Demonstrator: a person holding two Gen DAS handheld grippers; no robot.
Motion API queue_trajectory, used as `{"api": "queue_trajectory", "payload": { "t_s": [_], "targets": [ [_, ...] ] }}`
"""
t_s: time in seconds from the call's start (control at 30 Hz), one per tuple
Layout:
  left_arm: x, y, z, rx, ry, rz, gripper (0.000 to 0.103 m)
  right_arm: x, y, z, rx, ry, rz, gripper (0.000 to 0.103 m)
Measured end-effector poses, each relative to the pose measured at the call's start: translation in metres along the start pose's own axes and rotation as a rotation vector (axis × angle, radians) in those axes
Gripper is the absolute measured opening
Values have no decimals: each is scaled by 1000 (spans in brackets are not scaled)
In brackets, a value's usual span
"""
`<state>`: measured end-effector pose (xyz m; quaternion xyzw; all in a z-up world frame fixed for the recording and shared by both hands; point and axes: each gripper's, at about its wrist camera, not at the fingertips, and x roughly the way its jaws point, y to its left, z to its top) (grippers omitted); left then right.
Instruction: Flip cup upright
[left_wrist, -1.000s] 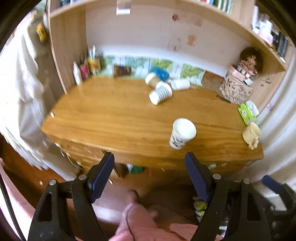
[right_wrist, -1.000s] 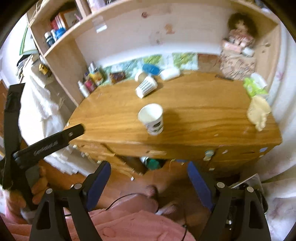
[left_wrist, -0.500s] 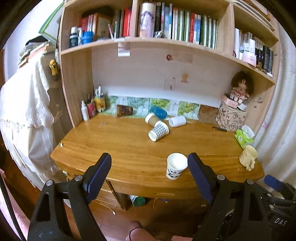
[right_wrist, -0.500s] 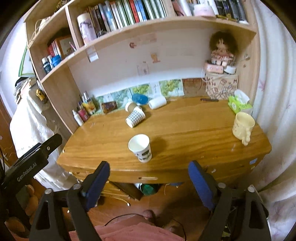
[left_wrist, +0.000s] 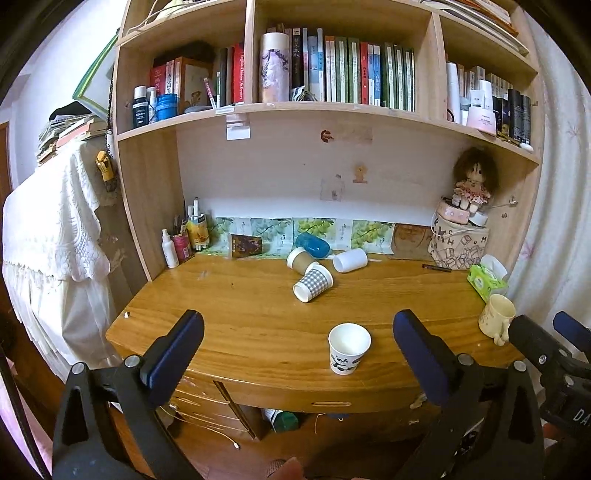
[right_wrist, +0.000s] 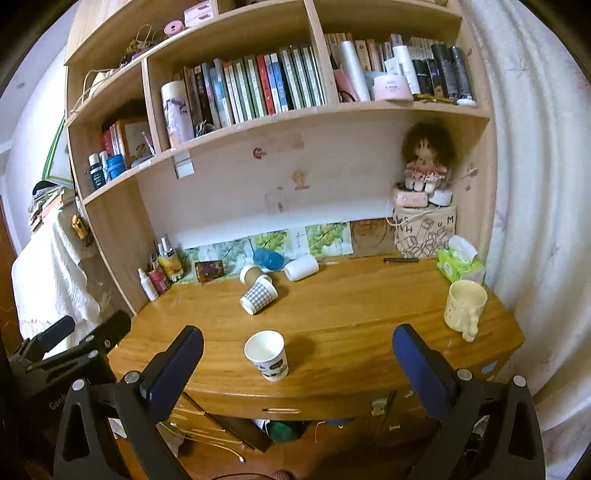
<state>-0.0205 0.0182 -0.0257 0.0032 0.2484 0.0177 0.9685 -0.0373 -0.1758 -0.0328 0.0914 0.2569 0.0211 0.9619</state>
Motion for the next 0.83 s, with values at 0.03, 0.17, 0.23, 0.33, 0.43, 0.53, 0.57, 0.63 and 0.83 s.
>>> {"api": "queue_trajectory", "payload": {
  "t_s": [0.03,0.17,0.23,0.33,0.43,0.53,0.57,0.63,0.83],
  "targets": [
    [0,0,0,1,1,2,102,1,0,0,-2,4,3,103],
    [2,-2,0,3,4,1,102,6,0,-1,1,23,14,103],
    [3,-2,0,6,9,-6,102,8,-1,-2,5,33,17,103],
    [4,-3,0,11,5,-7,102,10,-1,-2,4,44,28,103],
    [5,-5,1,16,2,-10,102,11,-2,-1,0,46,32,103],
    [5,-7,2,21,-1,-14,102,12,-3,-1,4,50,27,103],
    [5,-8,3,24,-2,-16,102,13,-4,-1,7,55,23,103],
    [6,-8,3,27,-2,-16,102,16,-5,-3,14,70,20,103],
    [6,-10,2,28,-1,-18,102,20,-10,-4,40,91,18,103]
  ]
}}
